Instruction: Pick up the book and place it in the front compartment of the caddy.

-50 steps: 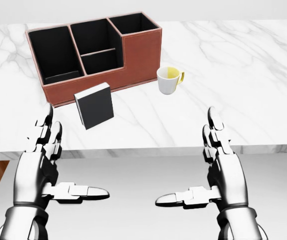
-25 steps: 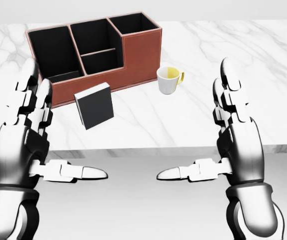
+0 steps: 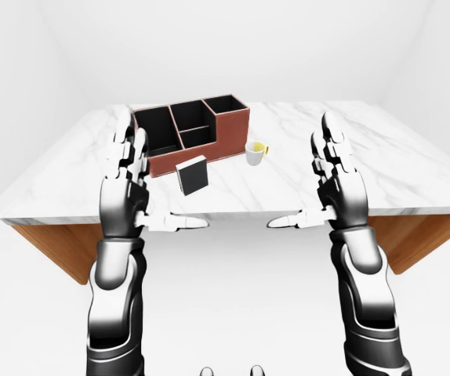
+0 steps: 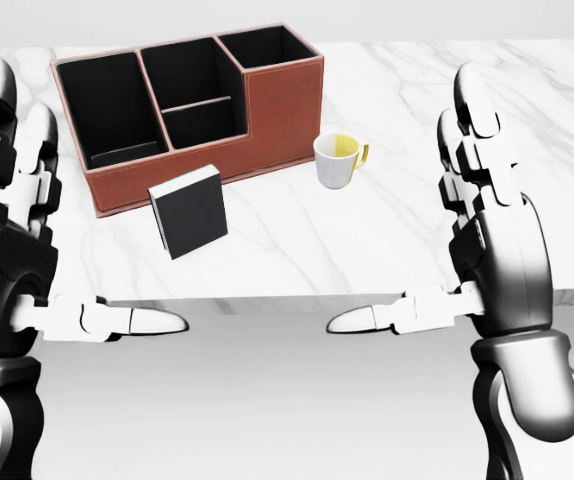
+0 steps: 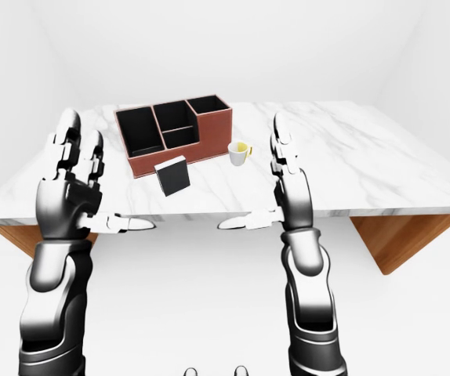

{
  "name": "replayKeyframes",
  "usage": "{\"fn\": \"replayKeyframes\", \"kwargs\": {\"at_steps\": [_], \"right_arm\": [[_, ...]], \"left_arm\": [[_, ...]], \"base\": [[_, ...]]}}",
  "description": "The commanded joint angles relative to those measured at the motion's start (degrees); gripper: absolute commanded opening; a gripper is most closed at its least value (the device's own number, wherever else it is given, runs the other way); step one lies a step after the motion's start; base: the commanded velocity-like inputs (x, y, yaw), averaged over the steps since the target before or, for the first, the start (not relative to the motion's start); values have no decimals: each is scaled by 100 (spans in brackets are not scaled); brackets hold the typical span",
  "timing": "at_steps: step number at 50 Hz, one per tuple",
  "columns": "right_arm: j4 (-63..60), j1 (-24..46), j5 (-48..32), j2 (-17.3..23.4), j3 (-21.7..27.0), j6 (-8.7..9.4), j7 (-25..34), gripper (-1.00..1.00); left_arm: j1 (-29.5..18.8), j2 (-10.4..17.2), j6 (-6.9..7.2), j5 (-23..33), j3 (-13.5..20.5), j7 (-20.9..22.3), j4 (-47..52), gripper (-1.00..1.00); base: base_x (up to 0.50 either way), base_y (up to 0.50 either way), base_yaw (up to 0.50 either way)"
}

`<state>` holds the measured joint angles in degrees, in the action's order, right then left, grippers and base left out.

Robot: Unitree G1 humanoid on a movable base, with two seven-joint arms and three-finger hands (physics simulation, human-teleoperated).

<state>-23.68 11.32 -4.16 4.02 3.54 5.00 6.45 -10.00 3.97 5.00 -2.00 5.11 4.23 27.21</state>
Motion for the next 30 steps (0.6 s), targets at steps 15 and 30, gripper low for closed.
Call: {"fn": "replayKeyframes", "kwargs": {"at_steps": [15, 30], "right_arm": [[-498, 254, 263, 207, 207, 0, 114, 100], [-588, 516, 842, 366, 579, 0, 62, 100]], "left_arm": [[-180, 137, 0, -132, 203, -29, 745, 100], [-405, 258, 0, -278, 333, -50, 983, 100]], "base": [[0, 0, 0], [0, 22, 0]]}}
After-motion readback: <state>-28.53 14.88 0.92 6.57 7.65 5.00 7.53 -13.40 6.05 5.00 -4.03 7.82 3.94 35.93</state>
